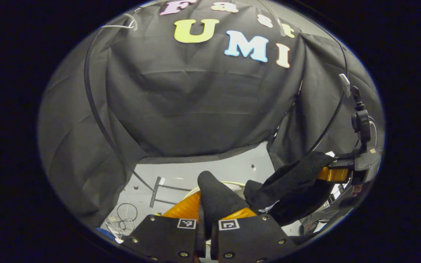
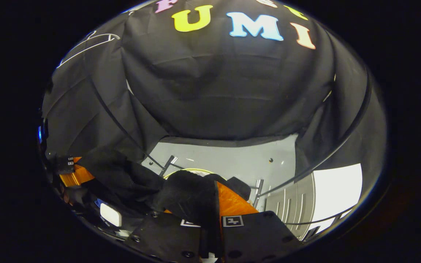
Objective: Grasp the clothes on the hanger with both hands and then place them into the laundry hamper below.
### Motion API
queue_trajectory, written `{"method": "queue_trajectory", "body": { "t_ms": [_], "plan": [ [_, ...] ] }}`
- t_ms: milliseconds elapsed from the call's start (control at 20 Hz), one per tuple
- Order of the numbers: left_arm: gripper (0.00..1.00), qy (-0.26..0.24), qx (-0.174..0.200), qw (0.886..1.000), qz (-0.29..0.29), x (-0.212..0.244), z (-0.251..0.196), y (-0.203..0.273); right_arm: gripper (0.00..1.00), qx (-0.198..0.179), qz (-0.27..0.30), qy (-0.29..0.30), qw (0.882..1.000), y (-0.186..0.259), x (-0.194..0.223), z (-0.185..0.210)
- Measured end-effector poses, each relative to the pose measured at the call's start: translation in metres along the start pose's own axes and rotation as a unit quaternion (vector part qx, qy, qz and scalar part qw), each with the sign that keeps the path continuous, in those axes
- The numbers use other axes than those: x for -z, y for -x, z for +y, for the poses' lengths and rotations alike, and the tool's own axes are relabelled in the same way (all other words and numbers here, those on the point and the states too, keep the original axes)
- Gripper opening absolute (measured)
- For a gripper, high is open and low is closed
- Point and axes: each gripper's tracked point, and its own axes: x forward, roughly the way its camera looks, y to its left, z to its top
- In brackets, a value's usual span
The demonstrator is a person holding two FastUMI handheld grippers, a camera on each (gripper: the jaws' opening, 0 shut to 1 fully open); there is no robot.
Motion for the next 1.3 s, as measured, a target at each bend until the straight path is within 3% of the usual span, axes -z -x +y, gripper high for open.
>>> {"method": "queue_trajectory", "body": {
  "t_ms": [50,200,250,400,450,500,550,750,800,850,1100,1300],
  "plan": [
    [0.07,-0.001,0.0,1.0,0.004,0.001,0.0,-0.004,0.13,0.002,0.008,-0.006,1.0,-0.005,0.004,-0.001],
    [0.07,-0.003,-0.002,1.0,0.018,0.006,0.0,-0.016,0.13,0.005,0.024,-0.012,1.0,-0.011,0.01,-0.002],
    [0.02,-0.003,-0.002,1.0,0.022,0.008,0.0,-0.019,0.18,0.005,0.032,-0.014,0.999,-0.014,0.016,-0.002],
    [0.1,0.004,-0.001,0.999,0.031,0.023,0.007,-0.025,0.24,0.003,0.051,-0.025,0.998,-0.016,0.029,-0.001],
    [0.27,0.01,0.001,0.999,0.035,0.029,0.006,-0.024,0.27,0.001,0.053,-0.031,0.998,-0.014,0.034,0.001],
    [0.3,0.018,-0.002,0.999,0.037,0.035,0.006,-0.025,0.31,-0.007,0.051,-0.039,0.998,-0.011,0.033,0.005],
    [0.34,0.026,-0.002,0.999,0.039,0.04,0.007,-0.027,0.49,-0.011,0.049,-0.044,0.998,-0.008,0.035,0.008],
    [0.95,0.046,-0.023,0.997,0.054,0.067,0.018,-0.011,1.0,-0.004,0.029,-0.044,0.999,0.012,0.034,0.002],
    [0.95,0.048,-0.027,0.997,0.058,0.073,0.017,-0.005,0.93,-0.003,0.022,-0.039,0.999,0.019,0.031,0.0],
    [0.96,0.049,-0.032,0.997,0.057,0.076,0.017,0.001,0.98,-0.004,0.015,-0.032,0.999,0.026,0.029,-0.003],
    [0.96,0.062,-0.05,0.996,0.043,0.072,0.007,0.044,0.98,0.002,-0.032,-0.01,0.999,0.063,0.006,-0.031],
    [0.95,0.038,-0.075,0.996,0.016,0.041,-0.015,0.078,0.98,0.008,-0.082,-0.01,0.997,0.095,-0.015,-0.065]
  ]
}}
